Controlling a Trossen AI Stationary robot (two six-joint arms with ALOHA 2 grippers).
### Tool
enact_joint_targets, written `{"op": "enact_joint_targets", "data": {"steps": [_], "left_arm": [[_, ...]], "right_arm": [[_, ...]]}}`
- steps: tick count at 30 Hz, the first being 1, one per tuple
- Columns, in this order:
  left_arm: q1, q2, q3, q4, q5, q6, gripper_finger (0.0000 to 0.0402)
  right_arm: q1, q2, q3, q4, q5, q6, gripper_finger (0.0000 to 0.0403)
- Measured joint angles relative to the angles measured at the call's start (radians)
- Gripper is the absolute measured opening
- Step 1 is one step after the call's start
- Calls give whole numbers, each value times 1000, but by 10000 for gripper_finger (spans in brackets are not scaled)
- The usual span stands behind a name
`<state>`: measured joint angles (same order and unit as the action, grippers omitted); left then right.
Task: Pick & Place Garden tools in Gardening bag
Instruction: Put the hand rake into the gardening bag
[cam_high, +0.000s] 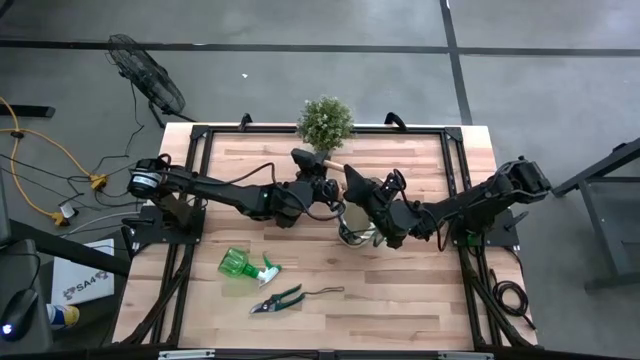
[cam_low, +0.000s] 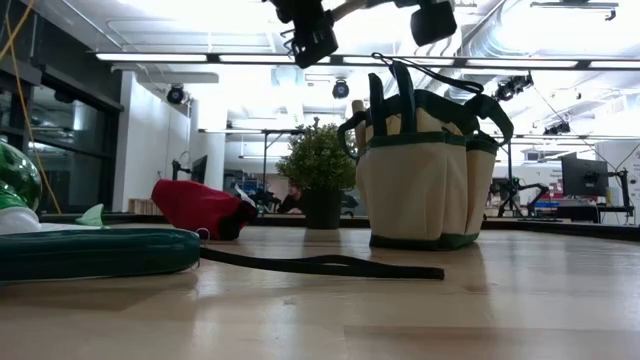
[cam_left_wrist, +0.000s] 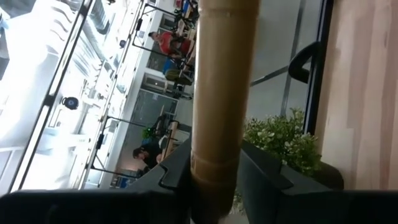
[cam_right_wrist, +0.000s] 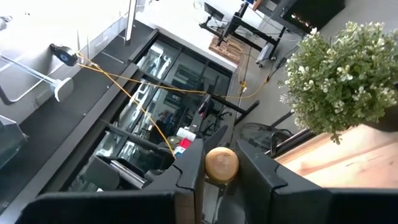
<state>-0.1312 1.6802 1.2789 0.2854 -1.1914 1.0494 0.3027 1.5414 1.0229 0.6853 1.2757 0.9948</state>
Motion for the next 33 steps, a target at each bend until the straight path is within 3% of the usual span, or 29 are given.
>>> {"op": "enact_joint_targets", "data": {"steps": [24,33], "left_arm": [[0,1,0,6,-59,46,109],[0,1,0,3,-72,46,109]], "right_arm": [[-75,-114,0,-3,-5,-443,58],[-82,-116,0,-37,-37,-409,58]]}}
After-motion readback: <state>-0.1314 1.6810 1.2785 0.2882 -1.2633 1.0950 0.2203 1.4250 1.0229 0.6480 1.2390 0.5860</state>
